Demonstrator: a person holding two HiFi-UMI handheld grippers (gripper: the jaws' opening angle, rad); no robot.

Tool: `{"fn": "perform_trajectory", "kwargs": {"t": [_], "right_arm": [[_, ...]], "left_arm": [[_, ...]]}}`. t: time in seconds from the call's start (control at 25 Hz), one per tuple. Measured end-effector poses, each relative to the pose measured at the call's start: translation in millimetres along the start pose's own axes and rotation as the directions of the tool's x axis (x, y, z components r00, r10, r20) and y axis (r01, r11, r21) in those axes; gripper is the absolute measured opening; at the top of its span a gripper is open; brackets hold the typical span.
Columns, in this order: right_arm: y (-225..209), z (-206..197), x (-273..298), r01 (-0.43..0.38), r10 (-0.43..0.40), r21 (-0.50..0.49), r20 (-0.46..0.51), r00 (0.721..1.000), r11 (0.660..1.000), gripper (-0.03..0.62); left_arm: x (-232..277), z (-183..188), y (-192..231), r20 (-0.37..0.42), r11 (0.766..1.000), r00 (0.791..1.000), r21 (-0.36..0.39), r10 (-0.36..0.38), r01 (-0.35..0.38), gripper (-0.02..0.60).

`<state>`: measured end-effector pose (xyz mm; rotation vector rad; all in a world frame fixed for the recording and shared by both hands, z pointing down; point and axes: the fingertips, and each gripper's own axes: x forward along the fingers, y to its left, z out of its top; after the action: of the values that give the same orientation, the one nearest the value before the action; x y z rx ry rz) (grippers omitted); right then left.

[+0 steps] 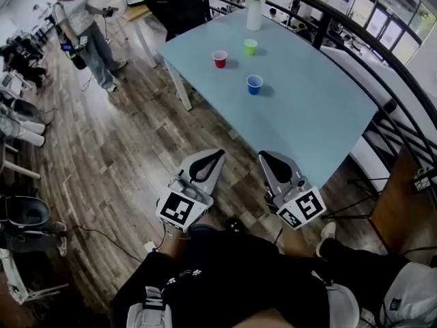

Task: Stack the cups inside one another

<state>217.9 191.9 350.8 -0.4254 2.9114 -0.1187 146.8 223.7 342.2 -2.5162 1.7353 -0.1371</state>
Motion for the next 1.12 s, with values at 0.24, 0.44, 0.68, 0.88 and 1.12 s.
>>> {"fn": "perform_trajectory", "kwargs": {"t": [0.24, 0.44, 0.68, 0.88, 1.12], "right_arm": [[-10.2, -0.4, 16.3, 0.020, -0.020, -0.016, -0.009, 1.000, 1.000, 0.002], [-21.0, -2.5, 33.1, 0.044, -0.044, -0.021, -0.021, 0.999, 0.999, 0.002], [-36.5, -8.0, 56.0, 0.071, -0.071, -0.019, -0.029, 0.997, 0.997, 0.002], [-44.2, -11.5, 74.4, 0.089, -0.089, -0.024, -0.035, 0.995, 0.996, 0.002], [-58.9, -14.0, 92.8, 0.109, -0.110, -0.029, -0.042, 0.993, 0.994, 0.002]], "left_arm": [[9.1, -1.3, 18.9, 0.011, 1.000, 1.000, -0.025, 0.000, 0.001, -0.014], [18.1, -4.2, 43.5, 0.004, 1.000, 1.000, -0.019, -0.003, 0.003, -0.014], [29.5, -17.2, 67.3, 0.014, 0.999, 0.999, -0.038, -0.036, 0.036, -0.014], [41.2, -14.0, 88.1, 0.016, 0.998, 0.999, -0.036, -0.051, 0.051, -0.014], [54.9, -15.0, 110.3, 0.053, 0.995, 0.997, -0.080, -0.059, 0.064, -0.014]]}}
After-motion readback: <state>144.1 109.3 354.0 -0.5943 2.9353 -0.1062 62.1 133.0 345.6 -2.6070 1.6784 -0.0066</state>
